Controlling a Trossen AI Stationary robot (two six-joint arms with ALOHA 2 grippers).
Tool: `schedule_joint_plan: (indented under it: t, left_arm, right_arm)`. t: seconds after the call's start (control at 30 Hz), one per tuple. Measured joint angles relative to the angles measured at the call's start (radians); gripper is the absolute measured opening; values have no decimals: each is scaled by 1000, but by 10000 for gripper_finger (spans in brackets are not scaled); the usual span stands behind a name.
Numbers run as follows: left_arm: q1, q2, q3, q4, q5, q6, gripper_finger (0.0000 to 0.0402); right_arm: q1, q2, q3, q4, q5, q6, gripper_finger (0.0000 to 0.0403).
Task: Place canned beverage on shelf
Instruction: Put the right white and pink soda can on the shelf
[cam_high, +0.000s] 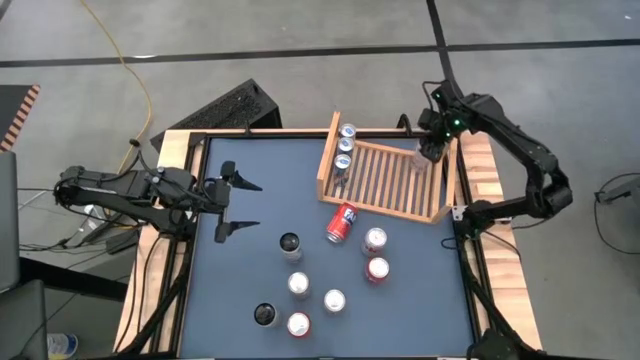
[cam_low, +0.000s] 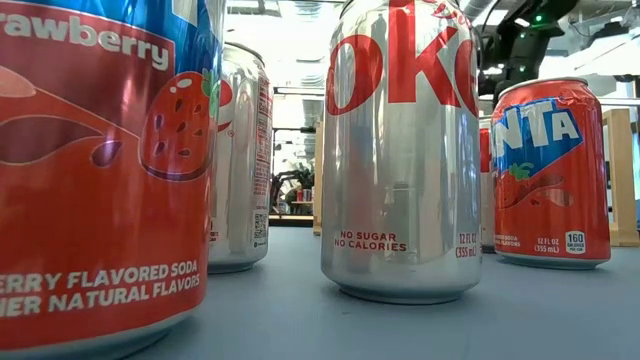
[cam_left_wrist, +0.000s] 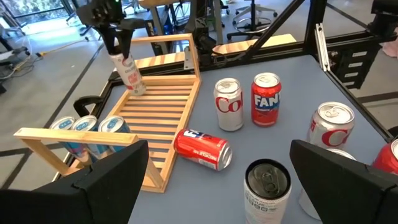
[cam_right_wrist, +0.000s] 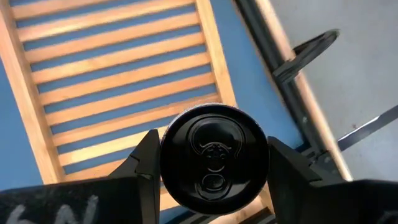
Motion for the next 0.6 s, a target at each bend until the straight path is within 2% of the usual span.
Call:
schedule_joint_plan:
  t: [0.23, 0.6]
  left_arm:
    - [0, 0, 0, 0, -7, 0, 380]
    - [0, 0, 0, 0, -26, 0, 380]
  right_arm:
    - [-32, 0, -63, 82, -5, -34, 180]
    - [-57, 0, -65, 91, -42, -75, 180]
